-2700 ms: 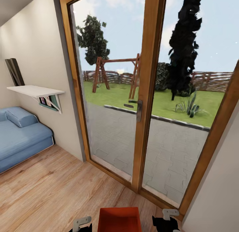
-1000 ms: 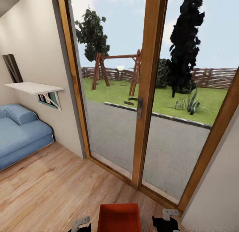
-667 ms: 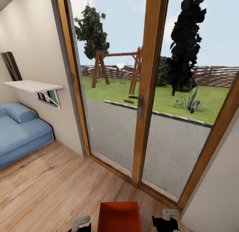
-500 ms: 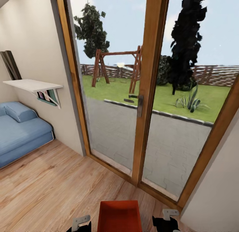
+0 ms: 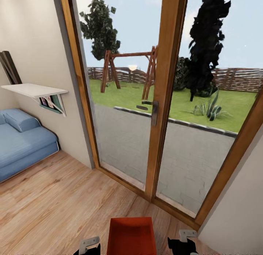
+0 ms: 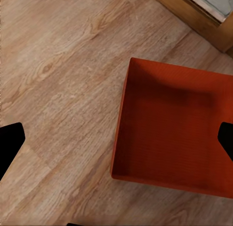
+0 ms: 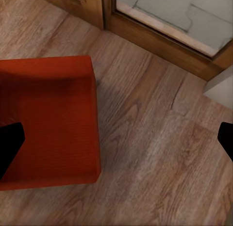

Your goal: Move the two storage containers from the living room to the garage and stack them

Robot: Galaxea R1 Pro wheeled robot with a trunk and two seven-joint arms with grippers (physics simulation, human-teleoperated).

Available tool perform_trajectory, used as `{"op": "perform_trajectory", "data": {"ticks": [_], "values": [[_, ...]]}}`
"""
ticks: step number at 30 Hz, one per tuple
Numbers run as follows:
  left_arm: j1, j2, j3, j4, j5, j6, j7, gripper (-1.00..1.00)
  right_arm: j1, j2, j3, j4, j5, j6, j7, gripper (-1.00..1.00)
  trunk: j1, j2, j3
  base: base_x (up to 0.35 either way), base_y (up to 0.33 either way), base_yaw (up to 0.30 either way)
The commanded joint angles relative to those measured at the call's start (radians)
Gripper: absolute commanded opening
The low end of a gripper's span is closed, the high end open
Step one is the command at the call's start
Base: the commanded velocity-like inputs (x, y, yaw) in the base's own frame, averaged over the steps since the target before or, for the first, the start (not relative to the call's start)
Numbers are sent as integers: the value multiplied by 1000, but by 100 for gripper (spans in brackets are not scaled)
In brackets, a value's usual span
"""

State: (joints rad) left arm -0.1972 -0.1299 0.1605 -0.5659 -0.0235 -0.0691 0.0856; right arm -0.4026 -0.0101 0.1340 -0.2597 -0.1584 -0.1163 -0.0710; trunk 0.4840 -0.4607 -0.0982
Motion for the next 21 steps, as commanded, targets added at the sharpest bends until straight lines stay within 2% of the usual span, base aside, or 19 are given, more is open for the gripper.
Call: {"op": "perform_trajectory", "data": {"ticks": [1, 21], "values": [[-1, -1, 4, 0, -3, -3, 1, 100, -1, -1, 9, 1, -10, -3, -4, 100, 4, -9, -7, 0, 0, 0], [-1, -4, 7, 1, -3, -4, 4, 100, -1, -1, 9, 1, -10, -3, -4, 100, 81, -149, -103, 0, 0, 0]]}}
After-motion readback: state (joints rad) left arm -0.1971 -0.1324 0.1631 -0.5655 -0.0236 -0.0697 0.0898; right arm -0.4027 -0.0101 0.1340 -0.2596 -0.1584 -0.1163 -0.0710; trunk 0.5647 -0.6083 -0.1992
